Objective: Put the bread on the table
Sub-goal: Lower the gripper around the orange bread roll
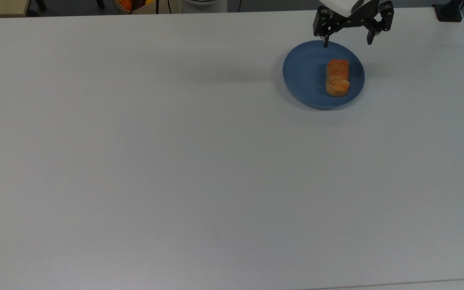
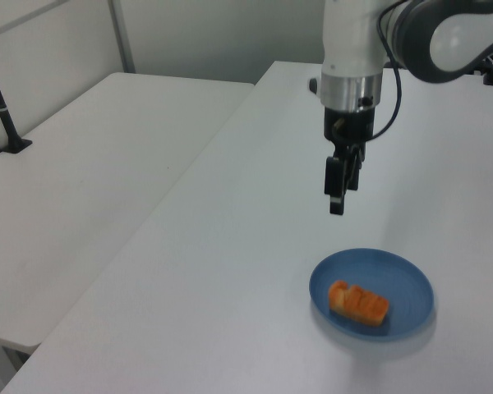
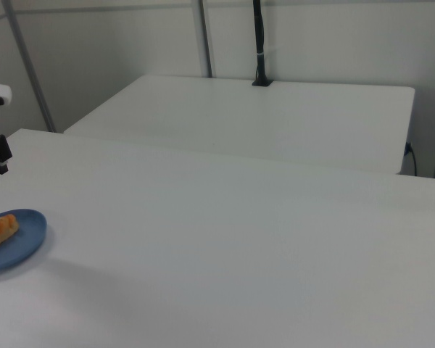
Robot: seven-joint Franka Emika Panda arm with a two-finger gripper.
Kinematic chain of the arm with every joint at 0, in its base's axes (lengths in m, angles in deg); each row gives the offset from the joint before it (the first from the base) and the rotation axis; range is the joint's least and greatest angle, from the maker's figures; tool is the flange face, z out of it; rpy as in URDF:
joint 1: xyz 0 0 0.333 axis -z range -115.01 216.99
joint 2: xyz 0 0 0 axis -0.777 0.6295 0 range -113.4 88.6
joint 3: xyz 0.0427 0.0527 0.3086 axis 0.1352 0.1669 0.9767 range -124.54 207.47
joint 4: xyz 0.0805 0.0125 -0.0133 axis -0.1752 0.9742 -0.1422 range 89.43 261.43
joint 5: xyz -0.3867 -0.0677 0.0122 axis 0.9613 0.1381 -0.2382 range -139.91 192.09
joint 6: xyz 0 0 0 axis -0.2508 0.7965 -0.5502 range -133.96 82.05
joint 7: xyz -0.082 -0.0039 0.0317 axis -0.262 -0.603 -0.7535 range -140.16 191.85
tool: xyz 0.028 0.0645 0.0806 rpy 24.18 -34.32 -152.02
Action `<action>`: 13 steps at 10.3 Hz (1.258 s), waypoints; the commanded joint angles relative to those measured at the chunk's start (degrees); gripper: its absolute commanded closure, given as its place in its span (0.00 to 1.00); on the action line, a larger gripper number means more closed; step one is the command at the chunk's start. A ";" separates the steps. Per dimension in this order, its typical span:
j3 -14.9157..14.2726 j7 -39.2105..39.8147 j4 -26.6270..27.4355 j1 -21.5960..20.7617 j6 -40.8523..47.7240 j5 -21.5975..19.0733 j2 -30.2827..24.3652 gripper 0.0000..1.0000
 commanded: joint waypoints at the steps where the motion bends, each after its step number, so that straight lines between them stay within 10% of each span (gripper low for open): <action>1: 0.02 -2.11 -0.13 -2.08 -4.05 0.78 3.66 0.00; 13: 2.22 -7.83 8.75 -2.70 -12.93 2.19 5.69 0.00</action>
